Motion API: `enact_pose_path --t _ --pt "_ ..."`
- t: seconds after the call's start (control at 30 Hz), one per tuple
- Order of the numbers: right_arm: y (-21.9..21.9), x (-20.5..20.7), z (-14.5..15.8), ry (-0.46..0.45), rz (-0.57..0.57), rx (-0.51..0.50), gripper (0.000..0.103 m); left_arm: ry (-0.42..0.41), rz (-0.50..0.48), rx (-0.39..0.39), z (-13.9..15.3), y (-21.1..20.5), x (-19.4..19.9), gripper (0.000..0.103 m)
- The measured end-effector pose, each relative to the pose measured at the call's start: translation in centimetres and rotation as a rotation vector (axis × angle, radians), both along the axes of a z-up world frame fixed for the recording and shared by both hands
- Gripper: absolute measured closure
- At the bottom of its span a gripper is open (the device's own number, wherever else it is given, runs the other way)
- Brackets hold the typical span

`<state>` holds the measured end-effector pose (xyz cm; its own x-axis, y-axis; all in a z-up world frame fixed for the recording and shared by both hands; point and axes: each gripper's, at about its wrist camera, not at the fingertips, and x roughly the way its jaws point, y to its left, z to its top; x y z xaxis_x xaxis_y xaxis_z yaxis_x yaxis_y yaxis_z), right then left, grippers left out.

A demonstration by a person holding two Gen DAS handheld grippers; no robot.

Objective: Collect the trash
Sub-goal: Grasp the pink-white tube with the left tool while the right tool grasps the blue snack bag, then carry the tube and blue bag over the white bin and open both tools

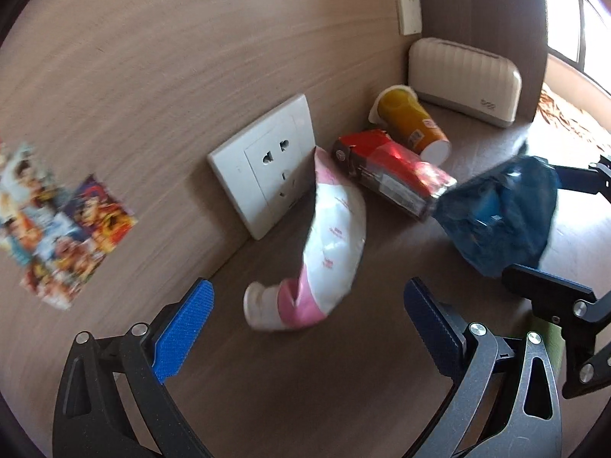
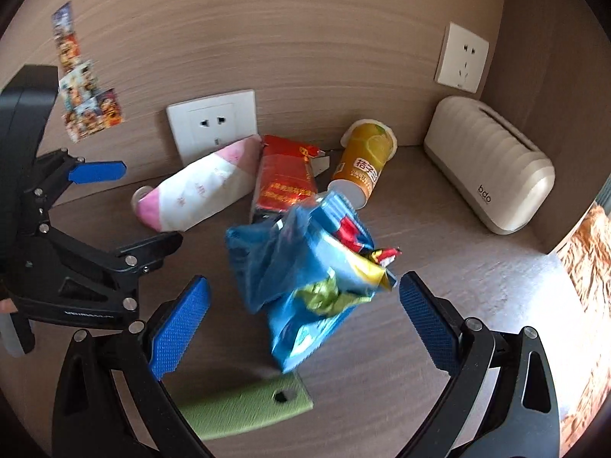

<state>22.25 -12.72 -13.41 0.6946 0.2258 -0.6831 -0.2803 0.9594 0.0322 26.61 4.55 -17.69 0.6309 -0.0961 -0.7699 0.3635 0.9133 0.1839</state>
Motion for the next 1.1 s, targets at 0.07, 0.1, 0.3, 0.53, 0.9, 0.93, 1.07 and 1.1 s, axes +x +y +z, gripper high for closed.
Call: enact_pose_path --t 0.07,0.1,0.3,0.53,0.9,0.93,1.07,1.1 --pt "-0.2 0.9 -0.2 0.014 -0.019 0.019 0.005 0.014 -0.001 -0.011 -0.2 -0.1 0.6 0.006" --pt "-0.2 1.2 -0.3 0.023 -0.023 0.027 0.005 0.024 -0.002 -0.019 -0.3 0.0 0.9 0.007" --pt "0.0 1.7 -0.4 0.027 -0.018 0.049 0.016 0.083 -0.002 -0.065 -1.1 0.2 2.0 0.043" --pt "0.0 0.2 0.5 -0.028 0.003 0.037 0.024 0.082 0.014 -0.152 -0.4 1.0 1.1 0.059" --pt "-2.3 -3.5 4.3 -0.109 -0.034 0.052 0.024 0.117 0.023 -0.236 -0.3 1.9 -0.2 0.064" --pt "-2.3 -4.0 4.5 -0.115 -0.042 0.045 0.024 0.123 0.017 -0.239 -0.3 1.8 0.0 0.064" --pt "-2.7 -5.5 4.6 -0.113 -0.073 0.042 0.024 0.134 -0.062 -0.191 -0.4 0.2 -0.2 0.064" --pt "-2.8 -5.8 4.6 -0.110 -0.082 0.041 0.024 0.135 -0.090 -0.168 -0.4 -0.5 -0.3 0.063"
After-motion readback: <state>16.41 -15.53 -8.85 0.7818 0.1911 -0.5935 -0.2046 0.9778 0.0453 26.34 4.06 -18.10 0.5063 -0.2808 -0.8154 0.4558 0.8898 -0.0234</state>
